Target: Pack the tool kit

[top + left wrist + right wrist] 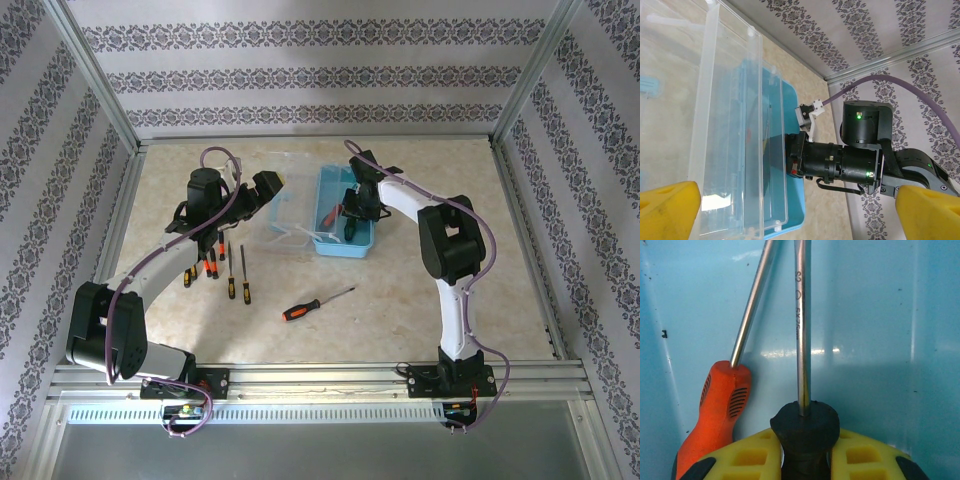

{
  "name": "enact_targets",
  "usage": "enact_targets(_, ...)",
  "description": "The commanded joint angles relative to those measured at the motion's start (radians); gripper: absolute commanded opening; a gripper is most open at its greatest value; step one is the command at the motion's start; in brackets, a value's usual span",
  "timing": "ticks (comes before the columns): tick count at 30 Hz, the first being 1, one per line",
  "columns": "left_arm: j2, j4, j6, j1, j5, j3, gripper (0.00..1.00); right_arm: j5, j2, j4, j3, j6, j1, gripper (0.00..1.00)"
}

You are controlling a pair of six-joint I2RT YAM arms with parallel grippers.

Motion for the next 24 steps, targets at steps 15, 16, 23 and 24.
enact_targets(15,-0.019,-0.012,0.034,0.009,0.011,0.035,1.0,-0.018,-0.122,-0.023,0.028,-0.001,-0.021,0.37)
enact_targets(16,-0.02,-0.013,0.035,0.008,0.011,0.037,0.99,-0.018,-0.133,-0.024,0.028,-0.004,-0.02,0.37)
enact_targets(23,-0.02,-0.015,0.036,0.009,0.015,0.038,1.0,-0.001,-0.212,-0.047,0.01,-0.031,-0.022,0.37)
enact_targets(24,-0.02,-0.014,0.035,0.009,0.015,0.039,1.0,0.007,-0.233,-0.047,-0.005,-0.033,-0.021,0.37)
